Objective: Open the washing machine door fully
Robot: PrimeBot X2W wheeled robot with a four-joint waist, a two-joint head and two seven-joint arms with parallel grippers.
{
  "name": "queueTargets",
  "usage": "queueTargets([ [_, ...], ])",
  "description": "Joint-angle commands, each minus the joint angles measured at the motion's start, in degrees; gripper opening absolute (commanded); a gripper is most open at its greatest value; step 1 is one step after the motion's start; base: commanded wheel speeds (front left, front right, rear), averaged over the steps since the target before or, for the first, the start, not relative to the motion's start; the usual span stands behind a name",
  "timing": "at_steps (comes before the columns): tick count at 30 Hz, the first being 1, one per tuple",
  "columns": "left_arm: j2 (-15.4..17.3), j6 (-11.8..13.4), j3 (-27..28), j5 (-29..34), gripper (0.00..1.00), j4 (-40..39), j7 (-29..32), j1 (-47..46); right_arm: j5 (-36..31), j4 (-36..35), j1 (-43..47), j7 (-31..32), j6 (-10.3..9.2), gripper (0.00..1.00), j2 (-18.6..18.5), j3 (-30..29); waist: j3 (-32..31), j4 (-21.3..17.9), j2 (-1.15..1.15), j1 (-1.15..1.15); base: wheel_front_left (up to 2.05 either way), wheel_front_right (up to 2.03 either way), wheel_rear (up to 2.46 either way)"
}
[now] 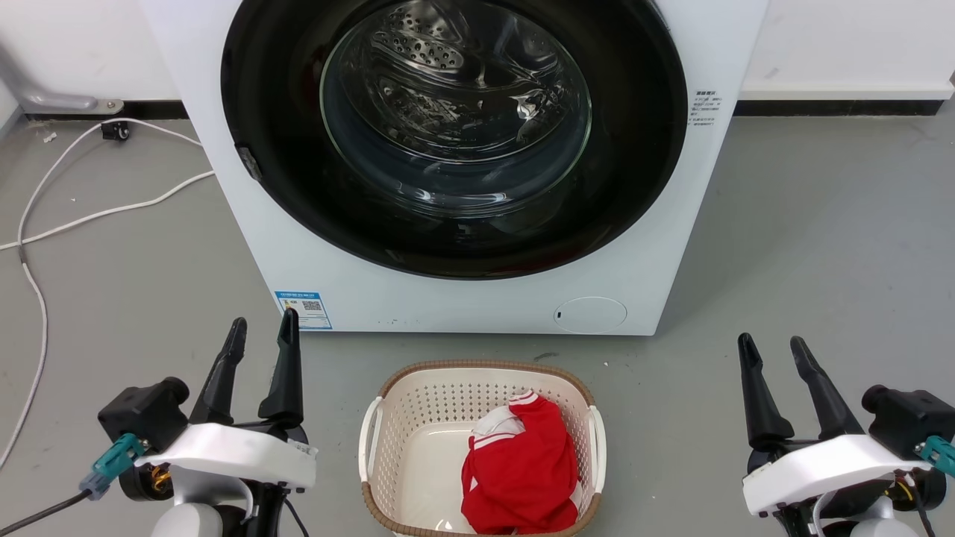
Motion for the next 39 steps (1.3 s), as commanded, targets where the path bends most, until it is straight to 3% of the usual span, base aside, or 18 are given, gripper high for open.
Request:
queueTargets([
  [1, 0.50, 0.17, -0.44, 2.28, 1.00, -0.38, -0.68, -0.05, -2.45, -0.51, -0.33, -0.44, 0.00, 1.00, -0.04, 0.12, -0.02, 0.01, 0.00, 0.00, 0.00, 0.00, 0.00],
  [22, 0.95, 1.38, -1.91, 13.40, 1.00, -0.25, -3.32, 0.33, -13.71, -1.73, -0.41, -1.79, 0.00, 1.00, 0.00, 1.09, -0.07, 0.12, 0.00, 0.00, 0.00, 0.00, 0.00],
  [39, 0.04, 1.86, -0.82, 20.23, 1.00, -1.13, -5.28, 1.14, -18.73, -3.60, 0.90, -2.30, -0.01, 1.00, 0.04, 1.29, -0.05, 0.17, 0.00, 0.00, 0.00, 0.00, 0.00],
])
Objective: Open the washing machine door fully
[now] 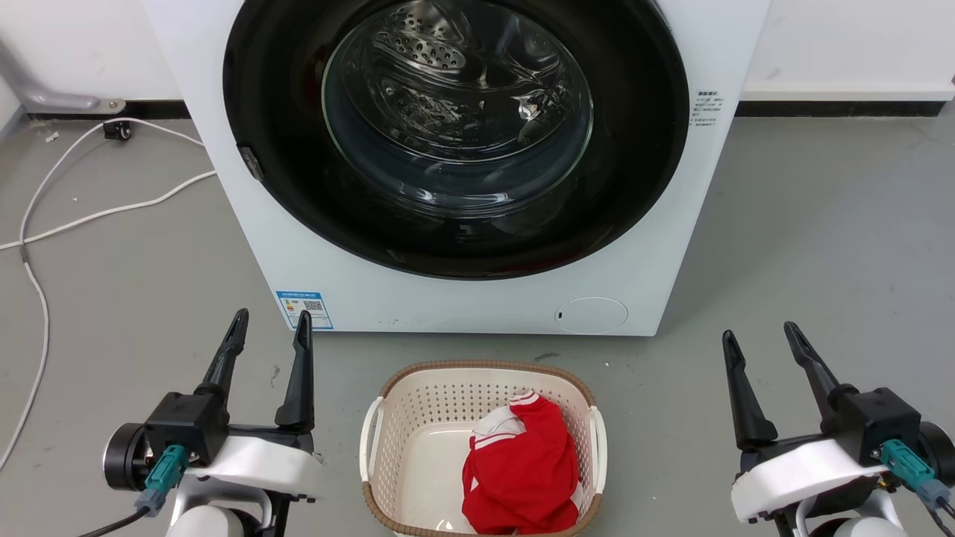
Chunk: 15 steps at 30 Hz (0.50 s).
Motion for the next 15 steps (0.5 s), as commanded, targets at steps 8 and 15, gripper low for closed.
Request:
queueTargets([
  [8, -0.38, 0.06, 0.61, 4.31, 1.00, -0.75, -1.14, 0.96, -2.36, -1.01, 0.78, -0.64, -0.02, 1.00, 0.05, -0.33, 0.02, 0.08, 0.00, 0.00, 0.00, 0.00, 0.00],
  [15, -0.63, -0.11, 0.92, 7.19, 1.00, -0.84, -1.81, 1.05, -3.81, -1.26, 0.45, -1.11, -0.02, 1.00, 0.07, -0.62, 0.06, 0.13, 0.00, 0.00, 0.00, 0.00, 0.00],
])
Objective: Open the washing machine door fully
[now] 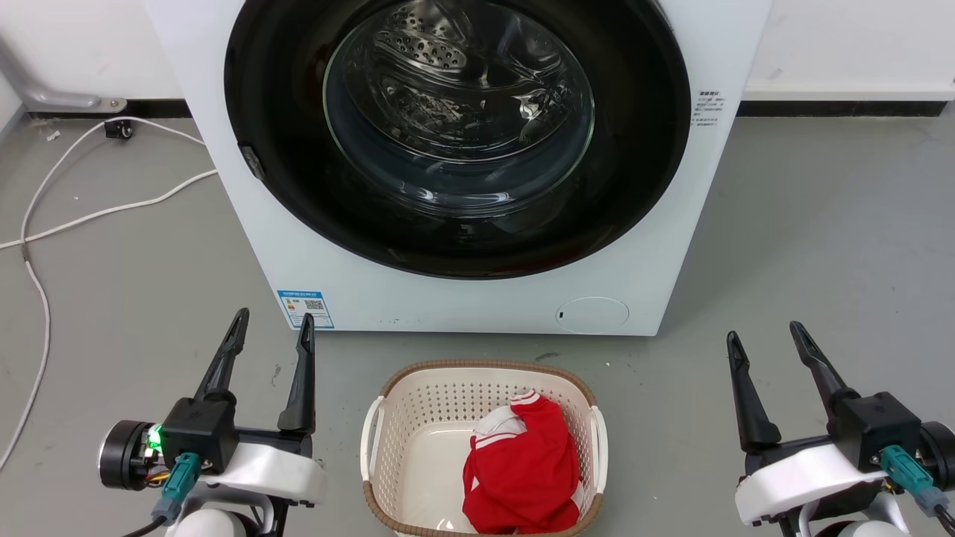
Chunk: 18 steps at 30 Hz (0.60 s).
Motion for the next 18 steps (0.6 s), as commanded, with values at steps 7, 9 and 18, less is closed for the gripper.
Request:
queueTargets([
  [7, -0.51, -0.39, 0.45, 1.08, 1.00, -0.01, -0.53, 0.61, -0.32, 0.15, -0.30, -0.25, -0.02, 1.00, 0.07, -0.23, 0.03, 0.00, 0.00, 0.00, 0.00, 0.00, 0.00],
  [9, -0.60, -0.40, 0.53, 0.90, 1.00, 0.09, -0.53, 0.66, -0.20, 0.26, -0.33, -0.15, -0.02, 1.00, 0.07, -0.21, 0.01, -0.02, 0.00, 0.00, 0.00, 0.00, 0.00],
  [18, -0.95, -0.87, 0.97, 0.50, 1.00, 0.54, -0.47, 0.38, 0.43, 0.46, -0.58, -0.25, -0.02, 0.24, 0.07, 0.01, 0.07, -0.10, 0.00, 0.00, 0.00, 0.00, 0.00],
])
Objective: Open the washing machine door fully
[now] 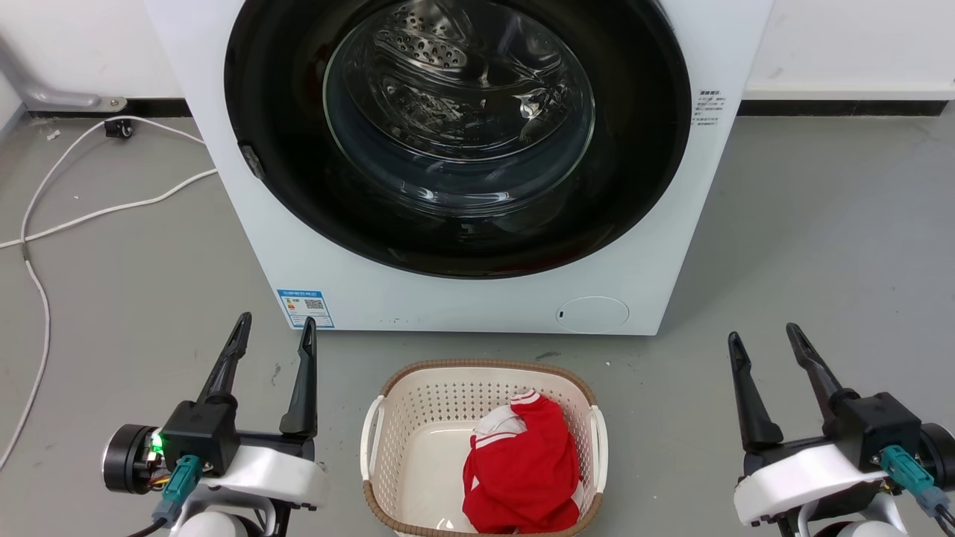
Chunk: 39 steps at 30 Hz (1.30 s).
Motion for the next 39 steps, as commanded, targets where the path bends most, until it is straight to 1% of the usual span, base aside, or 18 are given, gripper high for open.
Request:
queueTargets([
  [1, -0.07, -0.12, 0.16, -0.19, 1.00, 0.15, -0.27, 0.11, 0.88, 0.12, -0.59, -0.56, -0.02, 0.00, 0.07, 0.14, 0.02, 0.00, 0.00, 0.00, 0.00, 0.00, 0.00],
  [3, -0.13, -0.22, 0.27, -0.12, 1.00, 0.20, -0.27, 0.03, 1.12, 0.19, -0.61, -0.82, -0.02, 0.00, 0.07, 0.15, 0.05, -0.01, 0.00, 0.00, 0.00, 0.00, 0.00],
  [6, -0.21, -0.30, 0.40, -0.14, 1.00, 0.30, -0.27, -0.05, 3.20, 0.03, -0.75, -1.71, -0.03, 0.00, 0.07, 0.18, 0.07, 0.00, 0.00, 0.00, 0.00, 0.00, 0.00],
  [8, -0.26, -0.39, 0.51, -0.18, 1.00, 0.39, -0.27, -0.10, 5.46, -0.19, -0.94, -2.71, -0.02, 0.00, 0.07, 0.05, 0.07, 0.00, 0.00, 0.00, 0.00, 0.00, 0.00],
  [11, -0.39, -0.51, 0.71, -0.28, 1.00, 0.47, -0.27, -0.16, 11.22, -0.41, -1.18, -4.26, -0.02, 0.00, 0.07, -0.55, 0.10, -0.04, 0.00, 0.00, 0.00, 0.00, 0.00],
  [13, -0.50, -0.57, 0.87, -0.36, 1.00, 0.47, -0.27, -0.22, 18.68, -0.23, -1.49, -5.19, -0.02, 0.00, 0.08, -0.86, 0.12, -0.06, 0.00, 0.00, 0.00, 0.00, 0.00],
  [15, -0.61, -0.48, 1.11, -0.43, 1.00, 0.42, -0.27, -0.22, 24.31, -0.18, -2.34, -5.94, -0.02, 0.00, 0.07, -1.28, 0.14, -0.13, 0.00, 0.00, 0.00, 0.00, 0.00],
  [16, -0.71, -0.50, 1.18, -0.46, 1.00, 0.37, -0.27, -0.22, 29.39, 0.07, -2.64, -6.21, -0.02, 0.00, 0.08, -1.44, 0.16, -0.16, 0.00, 0.00, 0.00, 0.00, 0.00],
  [19, -0.92, -0.54, 1.38, -0.43, 1.00, 0.24, -0.26, -0.28, 40.64, 0.62, -4.04, -6.85, -0.02, 0.00, 0.07, -1.86, 0.31, -0.29, 0.00, 0.00, 0.00, 0.00, 0.00],
  [21, -1.01, -0.59, 1.61, -0.57, 1.00, 0.07, -0.22, -0.47, 49.28, 0.82, -5.64, -7.03, -0.02, 0.00, 0.07, -1.93, 0.70, -0.42, 0.00, 0.00, 0.00, 0.00, 0.00],
  [22, -1.14, -0.62, 2.02, -0.66, 1.00, -0.38, -0.22, -1.05, 62.70, 1.32, -8.85, -6.63, -0.02, 0.00, 0.06, -2.64, 1.69, -0.74, 0.00, 0.00, 0.00, 0.00, 0.00],
  [24, -1.23, -0.67, 2.23, -0.63, 1.00, -0.60, -0.22, -1.28, 69.75, 2.05, -11.70, -5.49, -0.01, 0.00, 0.05, -3.92, 2.38, -0.94, 0.00, 0.00, 0.00, 0.00, 0.00],
  [25, -1.23, -0.67, 2.23, -0.63, 1.00, -0.60, -0.22, -1.28, 69.75, 2.05, -11.70, -5.49, -0.01, 0.00, 0.05, -3.92, 2.38, -0.94, 0.00, 0.00, 0.00, 0.00, 0.00],
  [28, -1.27, -0.74, 2.56, -0.73, 1.00, -0.98, -0.22, -2.13, 77.29, 3.86, -16.91, -2.75, -0.01, 0.00, 0.05, -6.81, 3.58, -1.13, 0.00, 0.00, 0.00, 0.00, 0.00],
  [31, -1.39, -0.81, 2.86, -1.30, 1.00, -1.38, -0.22, -2.79, 82.26, 6.88, -22.82, 0.51, -0.01, 0.00, -0.70, -9.94, 4.85, -1.11, 0.00, 0.00, 0.00, 0.00, 0.00],
  [34, -1.44, -0.92, 2.91, -1.44, 1.00, -1.78, -0.22, -3.86, 84.67, 11.51, -28.95, 3.36, -0.01, 0.00, -2.72, -12.00, 6.18, -0.96, 0.00, 0.00, 0.00, 0.00, 0.00],
  [39, -1.50, -0.99, 2.78, -1.79, 1.00, -2.09, -0.22, -5.89, 85.97, 20.95, -39.35, 7.38, -0.01, 0.00, -5.93, -12.89, 8.89, -0.66, 0.00, 0.00, 0.00, 0.00, 0.00],
])
